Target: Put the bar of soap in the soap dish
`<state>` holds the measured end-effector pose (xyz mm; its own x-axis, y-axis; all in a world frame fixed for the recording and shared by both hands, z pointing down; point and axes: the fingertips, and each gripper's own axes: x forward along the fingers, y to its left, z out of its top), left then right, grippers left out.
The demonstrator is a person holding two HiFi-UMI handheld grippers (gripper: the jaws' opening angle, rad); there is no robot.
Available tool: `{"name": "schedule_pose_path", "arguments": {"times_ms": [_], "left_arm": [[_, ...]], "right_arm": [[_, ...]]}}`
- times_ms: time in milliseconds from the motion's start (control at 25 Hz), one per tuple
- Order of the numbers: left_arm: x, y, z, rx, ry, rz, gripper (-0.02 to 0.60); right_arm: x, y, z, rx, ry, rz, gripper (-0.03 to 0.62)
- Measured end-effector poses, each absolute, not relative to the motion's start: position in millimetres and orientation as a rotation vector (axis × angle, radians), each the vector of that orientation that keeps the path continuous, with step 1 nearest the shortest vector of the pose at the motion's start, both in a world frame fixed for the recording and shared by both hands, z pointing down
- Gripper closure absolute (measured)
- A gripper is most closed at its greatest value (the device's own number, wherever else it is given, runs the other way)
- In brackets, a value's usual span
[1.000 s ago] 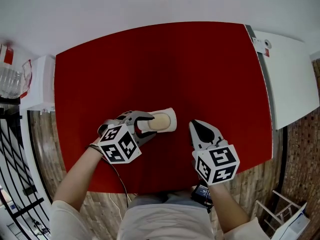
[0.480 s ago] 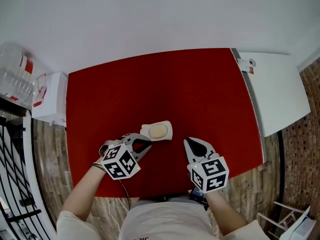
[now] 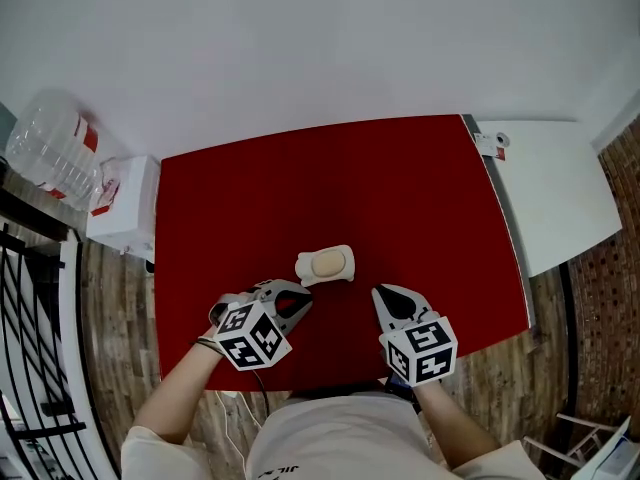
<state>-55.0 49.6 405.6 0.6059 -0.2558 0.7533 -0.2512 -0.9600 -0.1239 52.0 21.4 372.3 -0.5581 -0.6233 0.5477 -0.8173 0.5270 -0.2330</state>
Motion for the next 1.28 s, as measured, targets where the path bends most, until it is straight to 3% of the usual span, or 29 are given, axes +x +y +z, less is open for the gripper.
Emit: {"name": "schedule_pose_path", "arguments": {"times_ms": [200, 640, 920, 1280], "left_arm": [[-58.7, 57.2, 399.7, -2.848, 0.545, -1.333, 0.574], [-80.5, 76.0, 375.9, -3.055, 1.707, -0.877, 0.574], [-85.0, 96.8, 378.7, -2.96, 2.012, -0.819, 0.574], [-91.8, 89.0, 375.0, -2.902, 2.064, -0.817, 0.574]], "right_arm": [[46.5, 30.2, 366.8, 1.165, -2.377, 0.66, 0.591], [34.1, 55.6, 362.0, 1.094, -2.38, 0.664, 0.591], [18.9, 65.8, 357.3, 1.102, -2.383, 0.67, 0.591], [26.4, 63.6, 353.0, 1.122, -2.393, 0.672, 0.591]]}}
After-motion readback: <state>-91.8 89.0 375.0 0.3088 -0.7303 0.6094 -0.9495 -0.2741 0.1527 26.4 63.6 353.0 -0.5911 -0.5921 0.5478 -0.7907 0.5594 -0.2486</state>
